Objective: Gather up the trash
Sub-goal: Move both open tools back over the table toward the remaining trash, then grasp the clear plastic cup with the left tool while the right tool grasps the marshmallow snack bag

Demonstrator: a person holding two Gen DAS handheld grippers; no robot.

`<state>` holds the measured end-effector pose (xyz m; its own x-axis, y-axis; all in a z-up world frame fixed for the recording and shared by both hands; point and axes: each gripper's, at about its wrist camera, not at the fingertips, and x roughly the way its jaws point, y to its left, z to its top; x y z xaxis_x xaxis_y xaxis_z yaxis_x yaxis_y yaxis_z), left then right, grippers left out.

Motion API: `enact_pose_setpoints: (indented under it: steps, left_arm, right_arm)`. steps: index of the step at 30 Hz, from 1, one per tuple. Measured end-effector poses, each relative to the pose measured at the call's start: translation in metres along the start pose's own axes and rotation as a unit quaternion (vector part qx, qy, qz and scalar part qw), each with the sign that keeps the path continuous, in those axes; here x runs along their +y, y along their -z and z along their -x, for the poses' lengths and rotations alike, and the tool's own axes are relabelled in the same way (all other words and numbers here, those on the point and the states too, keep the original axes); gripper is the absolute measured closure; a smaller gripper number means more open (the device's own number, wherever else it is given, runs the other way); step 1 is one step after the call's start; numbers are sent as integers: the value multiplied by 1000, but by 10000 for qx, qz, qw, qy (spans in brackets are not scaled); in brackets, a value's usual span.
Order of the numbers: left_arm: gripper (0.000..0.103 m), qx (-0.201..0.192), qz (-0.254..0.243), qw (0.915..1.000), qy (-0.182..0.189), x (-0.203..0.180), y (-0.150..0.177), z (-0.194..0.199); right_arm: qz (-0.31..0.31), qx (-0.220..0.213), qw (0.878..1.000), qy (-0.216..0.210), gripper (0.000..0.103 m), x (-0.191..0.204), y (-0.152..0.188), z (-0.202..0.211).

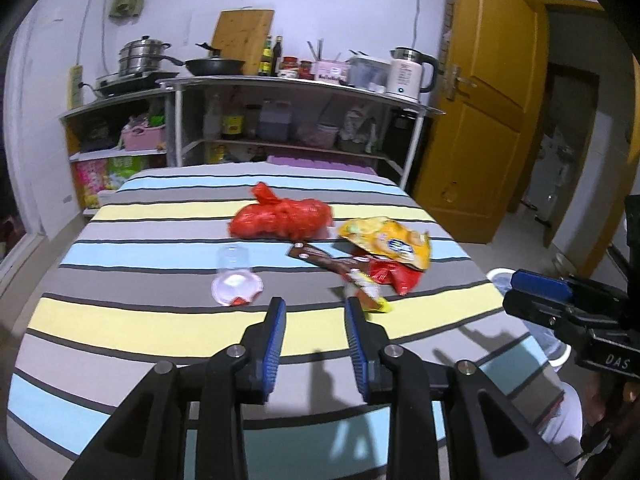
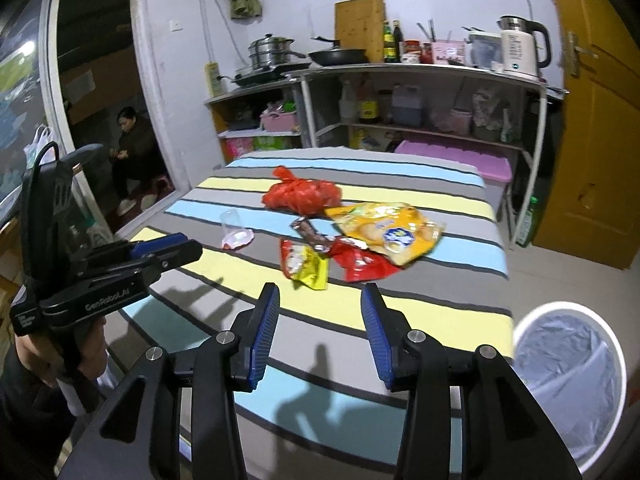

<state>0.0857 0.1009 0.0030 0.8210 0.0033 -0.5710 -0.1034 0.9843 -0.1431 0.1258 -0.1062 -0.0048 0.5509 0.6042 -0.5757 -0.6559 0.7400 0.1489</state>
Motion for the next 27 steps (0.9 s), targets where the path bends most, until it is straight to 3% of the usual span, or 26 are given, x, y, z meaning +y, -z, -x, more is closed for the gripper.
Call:
enact_pose_setpoints:
  steps: [8,13,27]
  left_arm:
    - [67,38,165,9997,-202,31,-4,-10]
    - [60,107,220,9994,-250,45,-10,-23]
    - [60,477,182,9985,-204,60,-29,-73]
  right_arm:
    - [148,167,9997,-133,58,18,-7,-34]
    - [234,287,9992,-144,58,25,-10,-52]
    - [263,681,9973,-78,58,28,-23,-101]
